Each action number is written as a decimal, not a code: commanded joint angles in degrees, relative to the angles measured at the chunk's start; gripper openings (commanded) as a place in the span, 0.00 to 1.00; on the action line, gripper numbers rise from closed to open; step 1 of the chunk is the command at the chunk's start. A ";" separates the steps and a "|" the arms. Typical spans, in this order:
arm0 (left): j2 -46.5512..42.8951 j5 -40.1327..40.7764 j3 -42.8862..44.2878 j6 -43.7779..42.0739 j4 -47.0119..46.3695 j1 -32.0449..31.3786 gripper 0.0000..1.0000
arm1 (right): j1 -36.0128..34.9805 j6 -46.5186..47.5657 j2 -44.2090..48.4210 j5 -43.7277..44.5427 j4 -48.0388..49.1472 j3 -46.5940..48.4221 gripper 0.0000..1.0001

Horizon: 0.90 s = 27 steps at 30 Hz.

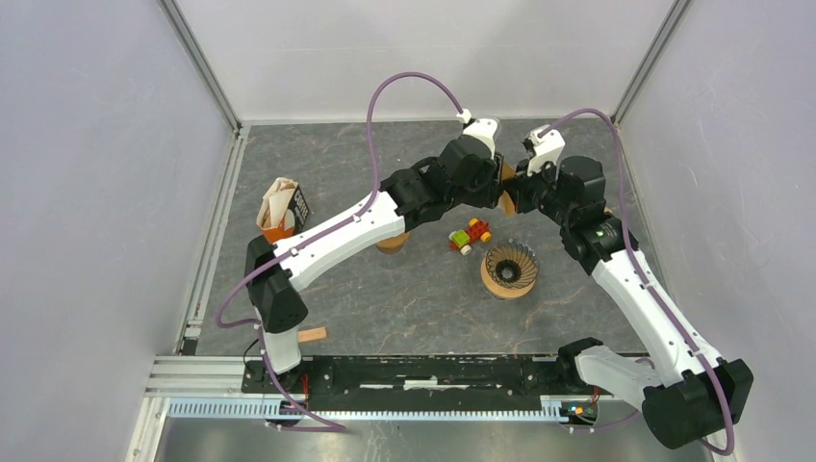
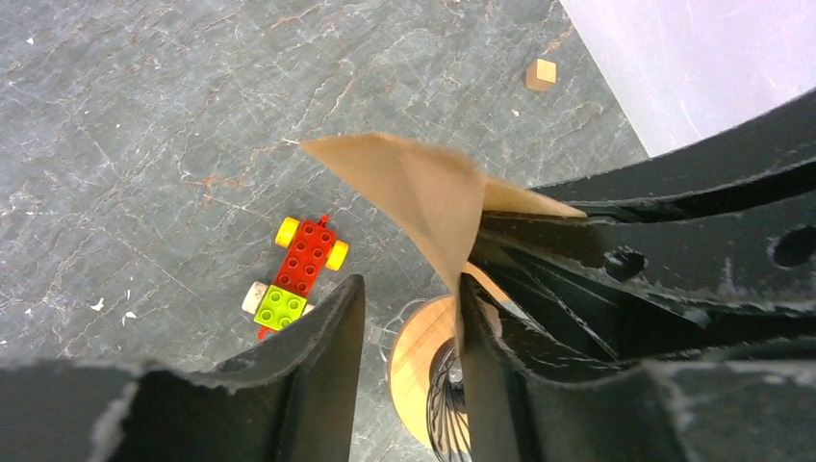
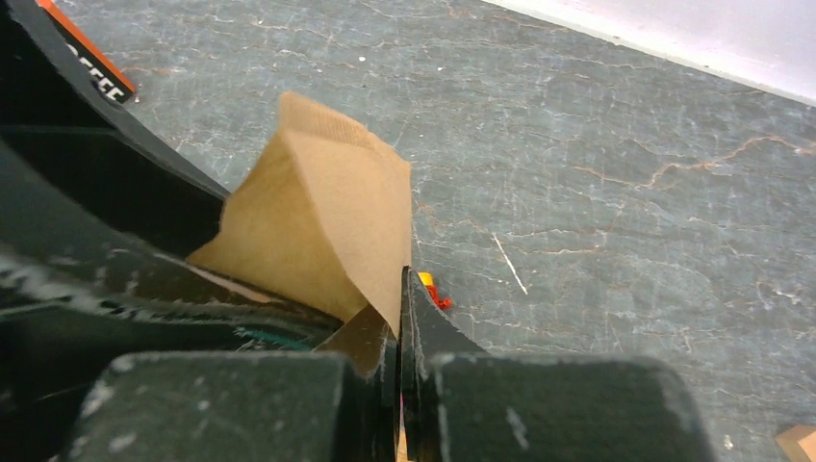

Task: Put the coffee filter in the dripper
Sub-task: Place the coffee filter in the coffee dripper.

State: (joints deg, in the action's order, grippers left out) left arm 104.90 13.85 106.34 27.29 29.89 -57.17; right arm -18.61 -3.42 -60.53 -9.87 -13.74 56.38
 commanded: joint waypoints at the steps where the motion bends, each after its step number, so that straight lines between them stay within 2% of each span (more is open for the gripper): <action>1: 1.86 2.89 3.13 -3.10 -1.22 -0.69 0.43 | 0.94 -2.70 1.34 -2.49 3.31 -1.41 0.00; 7: 2.94 0.52 4.80 -2.95 -1.06 -0.84 0.29 | 1.14 -3.00 1.32 -2.09 3.47 -1.81 0.00; 12: 2.75 -0.45 4.97 -2.44 -0.63 -0.84 0.02 | 1.10 -1.79 1.55 1.39 3.07 -2.06 0.00; 27: -1.08 -0.30 1.82 1.14 0.34 -0.84 0.02 | 0.62 3.64 2.26 10.77 3.78 -4.17 0.00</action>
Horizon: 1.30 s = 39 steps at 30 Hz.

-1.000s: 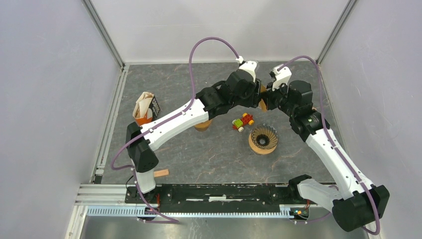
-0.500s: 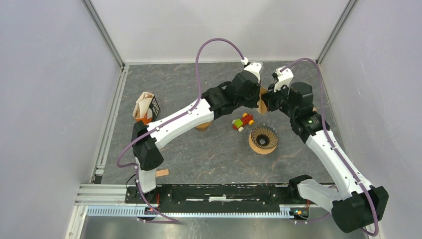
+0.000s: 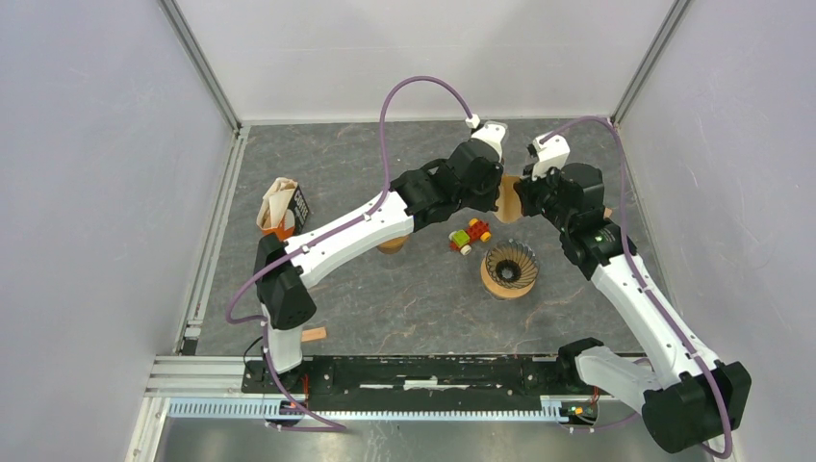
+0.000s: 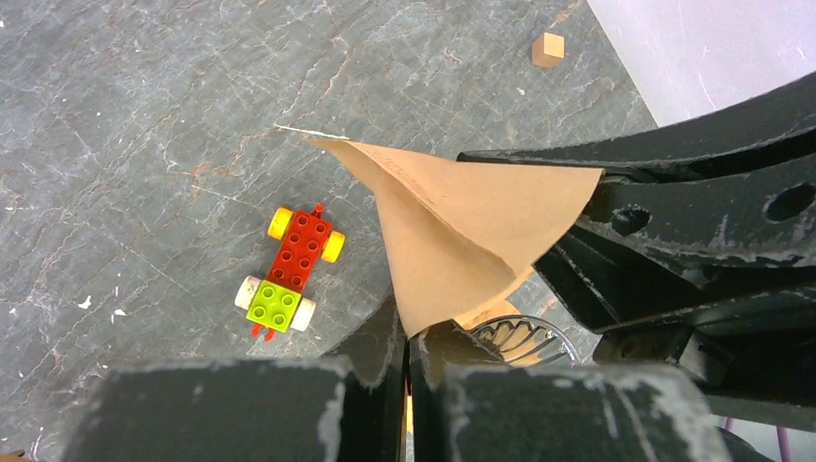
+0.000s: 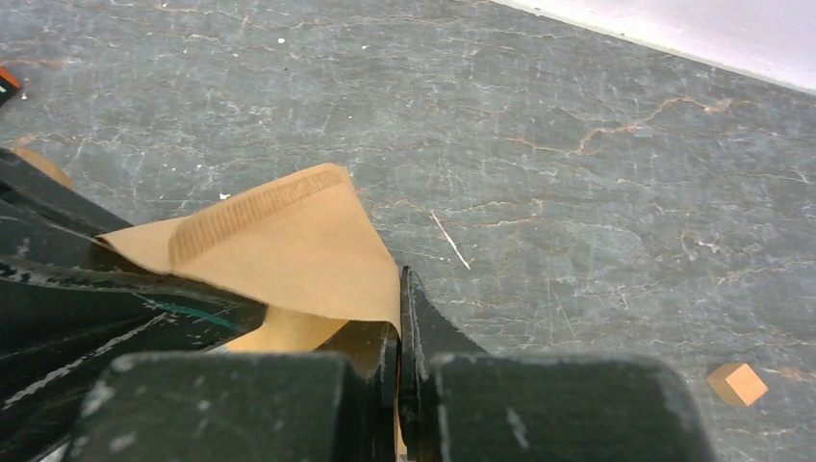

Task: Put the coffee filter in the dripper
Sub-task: Place the coffee filter in the coffee dripper.

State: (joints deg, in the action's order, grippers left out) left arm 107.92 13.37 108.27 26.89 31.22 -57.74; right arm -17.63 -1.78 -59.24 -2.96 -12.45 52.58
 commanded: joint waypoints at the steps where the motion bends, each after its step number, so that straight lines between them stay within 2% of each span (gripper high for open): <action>1: -4.25 0.24 -0.35 1.71 -0.99 -0.19 0.02 | -0.58 2.93 0.91 4.63 2.46 -0.37 0.00; 7: -4.75 -0.03 -2.14 2.23 -0.98 -0.36 0.03 | -1.11 4.03 1.28 5.81 2.64 -0.37 0.00; 11: -4.23 0.30 -1.88 2.17 -0.82 -0.45 0.06 | -1.20 3.90 1.40 4.36 2.88 -0.45 0.00; 18: -4.03 6.42 -1.72 -0.27 0.26 -0.71 0.09 | -1.54 4.56 1.76 4.83 2.76 -0.63 0.00; 31: -3.06 9.76 -1.89 -0.33 1.21 -0.97 0.10 | -1.62 4.67 1.81 5.81 2.54 -0.31 0.00; 36: -3.88 11.08 -3.29 -0.28 1.04 -1.37 0.14 | -1.62 4.73 1.91 6.59 2.22 0.33 0.00; 39: -3.94 10.40 -3.29 -0.48 0.71 -1.57 0.21 | -1.58 4.42 1.81 5.75 2.44 0.16 0.00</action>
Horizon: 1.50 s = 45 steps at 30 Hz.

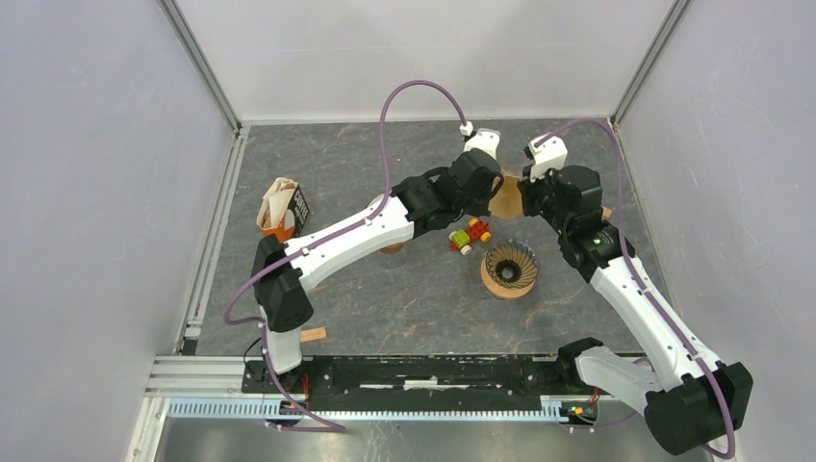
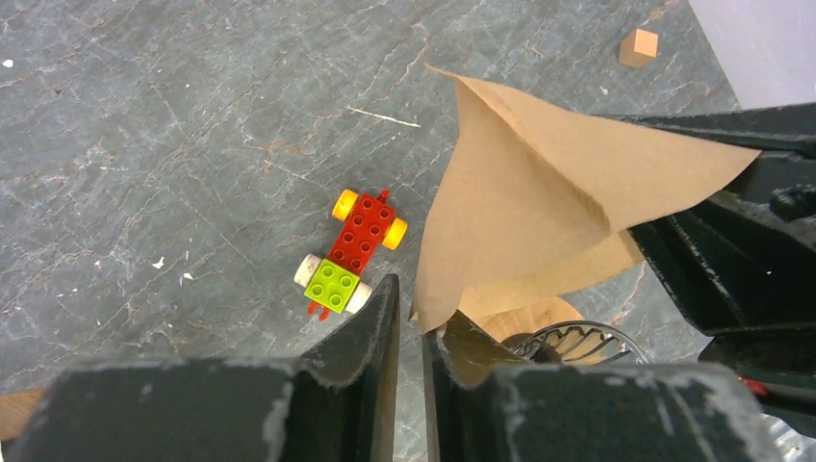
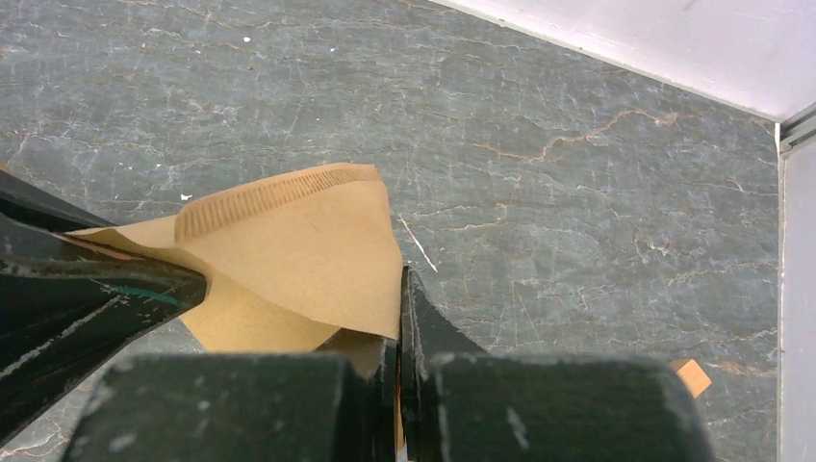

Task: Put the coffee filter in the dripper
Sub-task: Place the coffee filter in the coffee dripper.

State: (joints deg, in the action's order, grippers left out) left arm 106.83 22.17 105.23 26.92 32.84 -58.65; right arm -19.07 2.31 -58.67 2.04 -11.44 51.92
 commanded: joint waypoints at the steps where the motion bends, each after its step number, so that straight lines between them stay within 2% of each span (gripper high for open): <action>1: -2.77 1.15 -0.22 -0.50 -1.06 -0.77 0.24 | -0.18 0.20 1.17 0.33 1.45 0.73 0.00; 7: -1.99 -4.27 1.65 0.31 -1.72 -0.93 0.46 | -0.19 -0.20 1.21 -0.77 1.73 0.17 0.00; 12: -1.31 -6.37 4.02 0.76 -1.99 -0.87 0.61 | -0.15 -1.03 1.15 -1.86 2.04 -0.33 0.00; 17: 1.16 -4.84 6.82 1.19 -0.87 -0.93 0.69 | -0.10 -2.09 1.10 -1.91 1.77 0.10 0.00; 27: 4.54 -2.06 10.04 2.24 1.24 -0.94 0.73 | 0.80 -5.22 1.45 -5.24 1.43 0.02 0.00; 37: 6.03 4.57 10.94 1.97 2.50 -0.98 0.68 | 2.89 -8.93 1.52 -8.09 1.76 -0.75 0.00; 45: 9.25 6.58 13.69 2.04 2.96 -1.26 0.68 | 3.60 -11.02 0.79 -9.52 1.91 -0.77 0.00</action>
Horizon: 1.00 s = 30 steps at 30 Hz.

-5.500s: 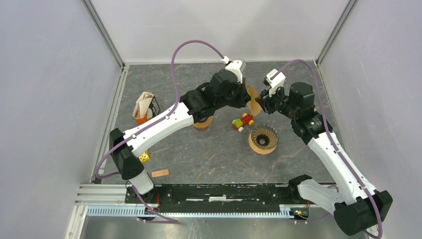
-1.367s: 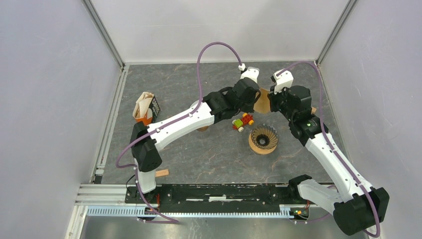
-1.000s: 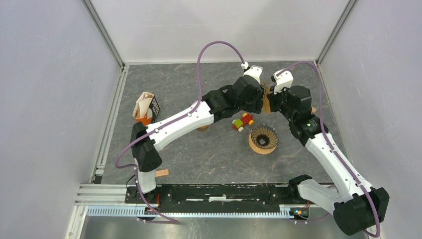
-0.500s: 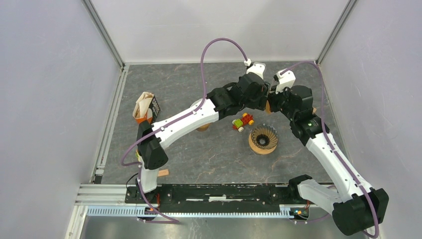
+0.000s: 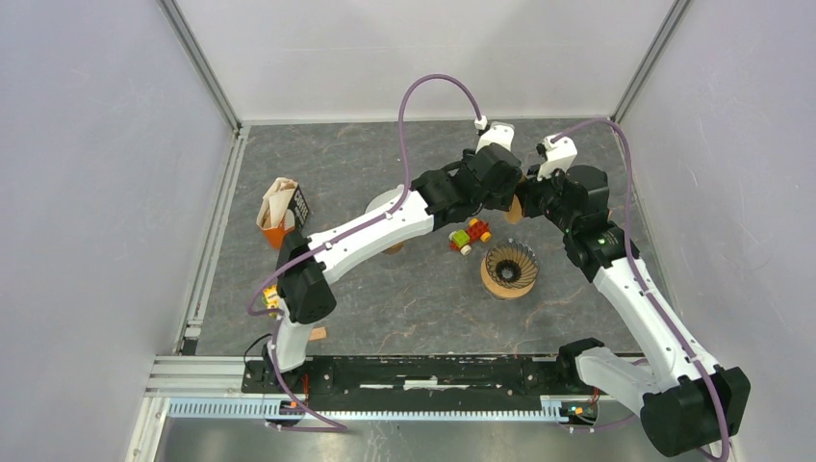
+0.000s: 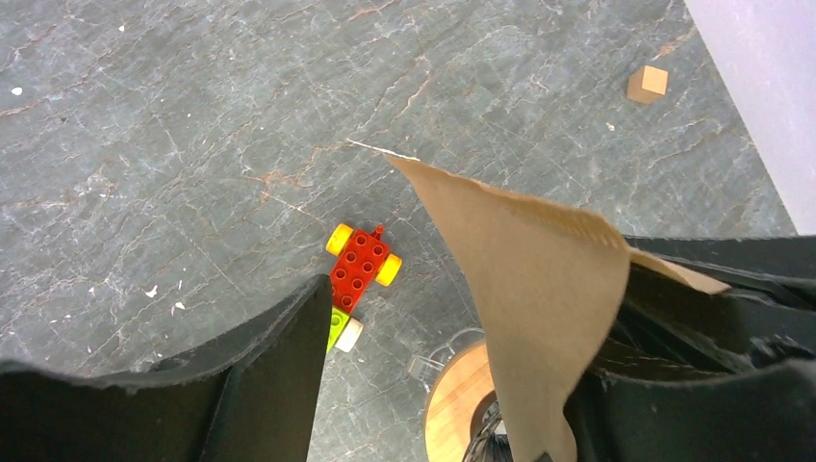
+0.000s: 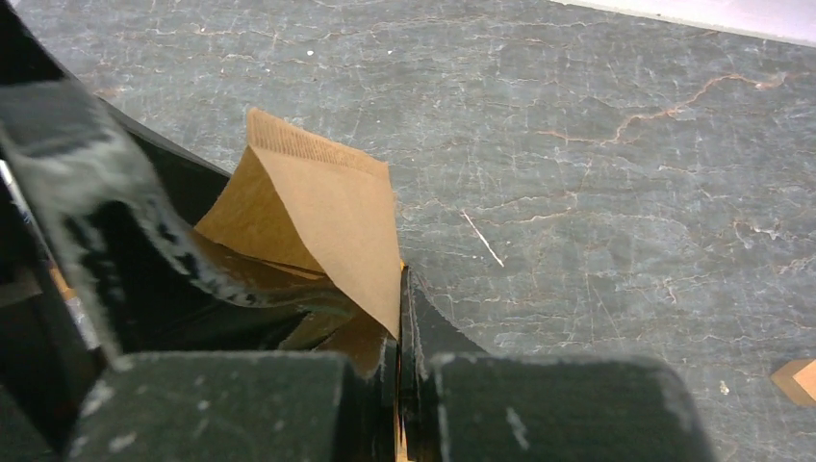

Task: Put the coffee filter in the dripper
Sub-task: Place the coffee filter in the coffee dripper.

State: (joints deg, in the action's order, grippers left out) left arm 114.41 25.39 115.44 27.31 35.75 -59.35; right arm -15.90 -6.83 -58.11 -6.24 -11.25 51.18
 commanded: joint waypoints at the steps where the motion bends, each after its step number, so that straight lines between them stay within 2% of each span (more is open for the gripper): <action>1: 2.03 3.75 3.90 1.56 0.26 -0.59 0.68 | 0.50 -2.08 0.26 -1.39 1.75 -0.09 0.00; 7: 3.98 5.32 5.97 -0.11 0.19 -0.67 0.66 | 0.63 -2.24 0.61 -1.44 1.84 -0.63 0.00; 22: 2.66 6.75 4.15 -2.50 -0.35 -0.80 0.33 | 0.57 -0.68 0.88 1.25 1.88 -1.41 0.00; 30: 0.87 5.26 2.14 -4.00 -1.67 -0.80 0.31 | 0.70 0.15 1.56 1.82 2.22 -2.17 0.00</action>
State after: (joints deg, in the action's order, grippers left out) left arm 118.54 29.93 118.74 26.81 36.71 -59.66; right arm -15.57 -7.60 -58.06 -5.54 -11.20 49.69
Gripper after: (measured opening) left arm 0.307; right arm 0.006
